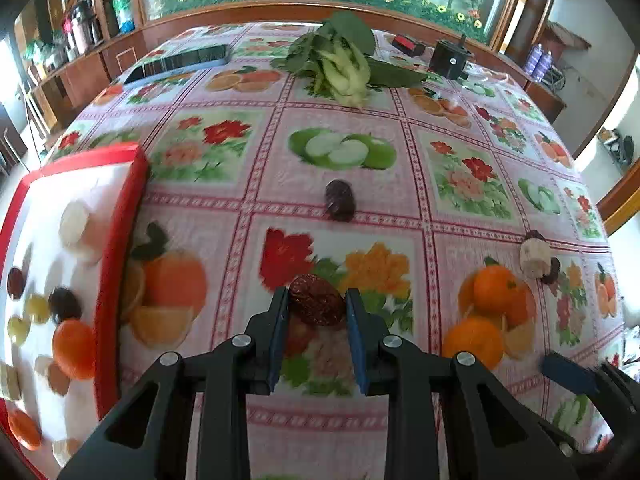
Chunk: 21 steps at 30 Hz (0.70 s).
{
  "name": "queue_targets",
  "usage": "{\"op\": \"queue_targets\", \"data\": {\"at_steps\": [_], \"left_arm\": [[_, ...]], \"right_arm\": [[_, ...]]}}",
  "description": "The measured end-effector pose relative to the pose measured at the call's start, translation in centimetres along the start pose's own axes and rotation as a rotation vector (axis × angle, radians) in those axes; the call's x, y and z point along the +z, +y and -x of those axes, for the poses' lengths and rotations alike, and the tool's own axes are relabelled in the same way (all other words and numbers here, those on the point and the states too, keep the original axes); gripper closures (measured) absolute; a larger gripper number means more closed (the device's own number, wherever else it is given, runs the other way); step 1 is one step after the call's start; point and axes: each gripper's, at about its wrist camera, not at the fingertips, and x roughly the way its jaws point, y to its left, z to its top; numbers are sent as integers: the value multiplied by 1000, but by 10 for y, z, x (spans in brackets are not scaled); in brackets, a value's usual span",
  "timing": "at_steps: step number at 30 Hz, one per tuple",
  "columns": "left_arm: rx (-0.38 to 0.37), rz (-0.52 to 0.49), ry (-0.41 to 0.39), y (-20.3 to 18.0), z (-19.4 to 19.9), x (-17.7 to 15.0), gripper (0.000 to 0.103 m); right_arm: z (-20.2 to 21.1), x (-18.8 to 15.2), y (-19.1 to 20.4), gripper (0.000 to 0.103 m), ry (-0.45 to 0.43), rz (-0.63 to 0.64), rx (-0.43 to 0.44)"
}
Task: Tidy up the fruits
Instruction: 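Grasp a red date with the left tool while the right tool grasps a mandarin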
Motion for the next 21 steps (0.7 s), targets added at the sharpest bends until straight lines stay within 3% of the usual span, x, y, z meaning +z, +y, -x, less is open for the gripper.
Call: {"op": "queue_targets", "data": {"at_steps": [5,6,8,9,21], "left_arm": [[-32,25,1,15,12,-12,76],[-40,27,2,17,13,-14,76],[-53,28,3,19,15,-17,76],[-56,28,2,19,16,-19,76],[-174,26,7,23,31,-40,76]], "right_arm": [[-21,13,15,35,16,6,0],[-23,14,19,40,4,17,-18],[-25,16,25,66,3,41,-45],[-26,16,27,68,12,38,-28],[7,-9,26,68,-28,52,-110]]}}
